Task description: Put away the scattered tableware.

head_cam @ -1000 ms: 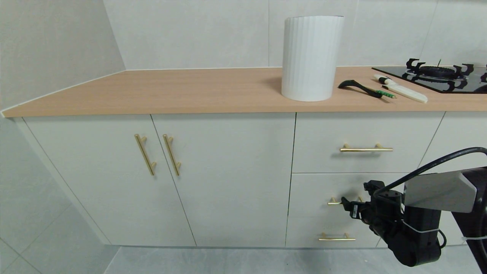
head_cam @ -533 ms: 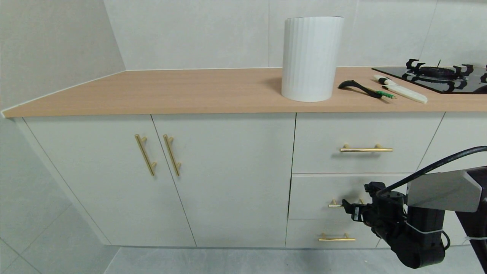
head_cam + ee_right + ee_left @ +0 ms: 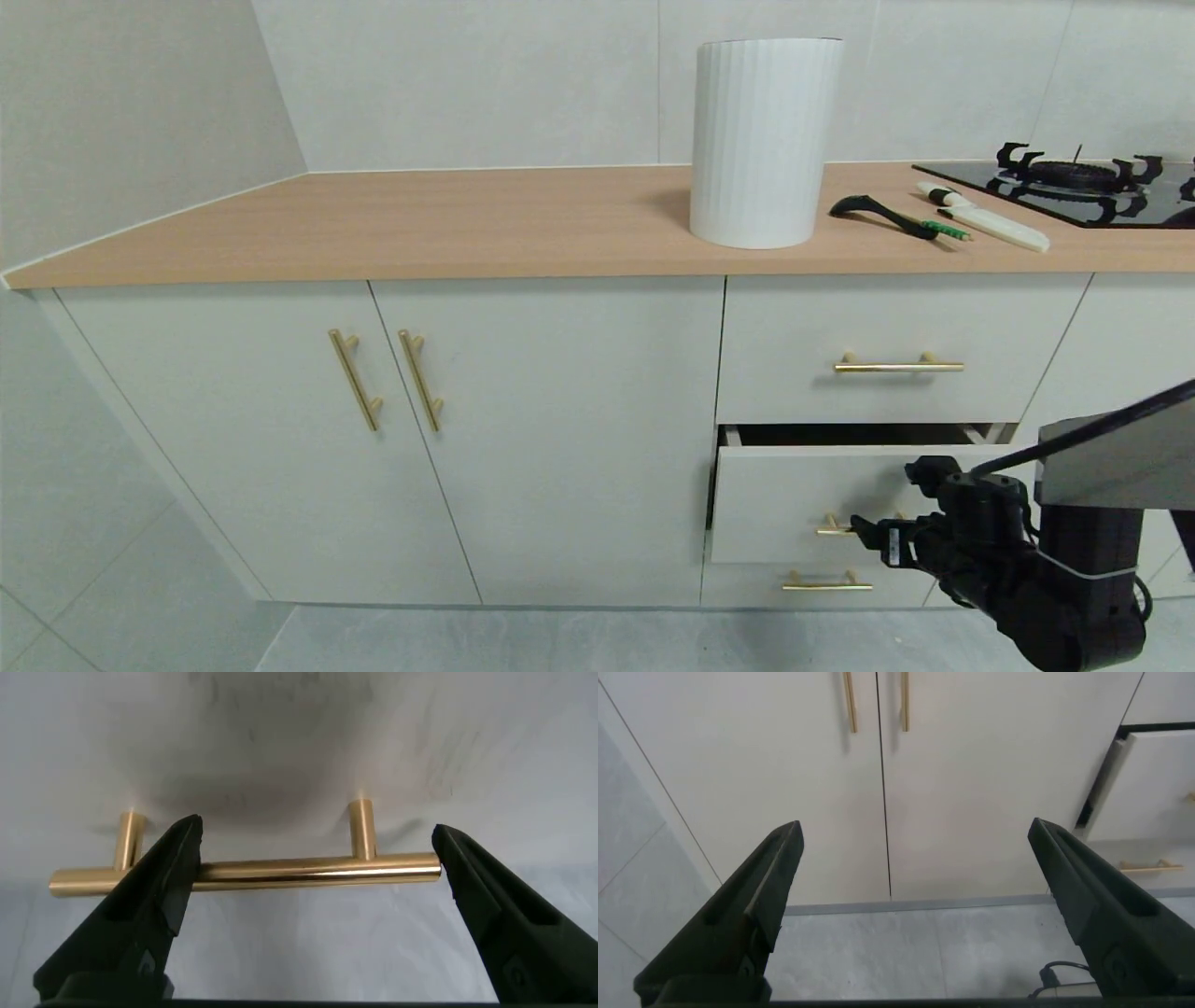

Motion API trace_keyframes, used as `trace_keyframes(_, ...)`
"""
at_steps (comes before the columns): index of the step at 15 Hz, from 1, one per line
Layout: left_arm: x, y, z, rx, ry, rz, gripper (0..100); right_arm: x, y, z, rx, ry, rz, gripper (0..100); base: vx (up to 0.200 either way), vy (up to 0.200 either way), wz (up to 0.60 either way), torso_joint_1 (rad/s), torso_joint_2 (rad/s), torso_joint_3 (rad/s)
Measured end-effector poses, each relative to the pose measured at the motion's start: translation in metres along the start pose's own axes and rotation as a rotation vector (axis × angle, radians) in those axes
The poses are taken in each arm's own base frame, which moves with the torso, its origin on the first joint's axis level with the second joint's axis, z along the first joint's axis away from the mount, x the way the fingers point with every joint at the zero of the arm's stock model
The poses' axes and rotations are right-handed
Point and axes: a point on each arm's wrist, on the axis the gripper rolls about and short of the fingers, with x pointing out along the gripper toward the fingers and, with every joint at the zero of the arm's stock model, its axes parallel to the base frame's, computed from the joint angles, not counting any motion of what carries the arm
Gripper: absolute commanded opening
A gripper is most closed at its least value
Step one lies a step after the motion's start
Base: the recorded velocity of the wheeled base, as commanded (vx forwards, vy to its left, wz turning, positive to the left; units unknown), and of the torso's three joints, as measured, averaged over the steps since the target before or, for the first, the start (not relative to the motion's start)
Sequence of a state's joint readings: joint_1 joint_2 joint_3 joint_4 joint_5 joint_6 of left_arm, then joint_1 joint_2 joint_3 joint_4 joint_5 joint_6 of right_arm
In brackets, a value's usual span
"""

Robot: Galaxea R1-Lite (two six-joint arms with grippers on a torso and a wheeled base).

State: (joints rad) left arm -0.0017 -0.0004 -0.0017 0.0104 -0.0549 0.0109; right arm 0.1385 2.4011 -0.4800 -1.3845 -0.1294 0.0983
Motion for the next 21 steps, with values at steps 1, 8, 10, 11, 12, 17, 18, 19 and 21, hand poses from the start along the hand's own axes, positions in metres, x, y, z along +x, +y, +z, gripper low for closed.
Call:
trace_keyframes(1,0.0,0.0,0.0,0.0,0.0,0.0,100,-0.013,0.001,0.008,-0.006,0.012,0.025,100,0.0,0.0,0.0,0.0,0.0,0.0)
trace_keyframes(8,0.0,0.0,0.0,0.0,0.0,0.0,100,-0.107,0.025,0.096,-0.062,0.063,0.161,100,0.0,0.0,0.0,0.0,0.0,0.0)
trace_keyframes(10,0.0,0.0,0.0,0.0,0.0,0.0,100,-0.12,0.031,0.121,-0.071,0.052,0.184,100,0.0,0.0,0.0,0.0,0.0,0.0)
trace_keyframes(11,0.0,0.0,0.0,0.0,0.0,0.0,100,-0.121,0.033,0.127,-0.069,0.028,0.188,100,0.0,0.0,0.0,0.0,0.0,0.0)
trace_keyframes(12,0.0,0.0,0.0,0.0,0.0,0.0,100,-0.121,0.033,0.13,-0.067,0.019,0.187,100,0.0,0.0,0.0,0.0,0.0,0.0)
trace_keyframes(17,0.0,0.0,0.0,0.0,0.0,0.0,100,-0.092,0.033,0.127,-0.046,-0.026,0.152,100,0.0,0.0,0.0,0.0,0.0,0.0)
trace_keyframes(18,0.0,0.0,0.0,0.0,0.0,0.0,100,-0.083,0.034,0.124,-0.041,-0.046,0.117,100,0.0,0.0,0.0,0.0,0.0,0.0)
trace_keyframes(19,0.0,0.0,0.0,0.0,0.0,0.0,100,-0.073,0.035,0.121,-0.034,-0.07,0.076,100,0.0,0.0,0.0,0.0,0.0,0.0)
trace_keyframes(21,0.0,0.0,0.0,0.0,0.0,0.0,100,-0.056,0.036,0.116,-0.022,-0.104,0.038,100,0.0,0.0,0.0,0.0,0.0,0.0)
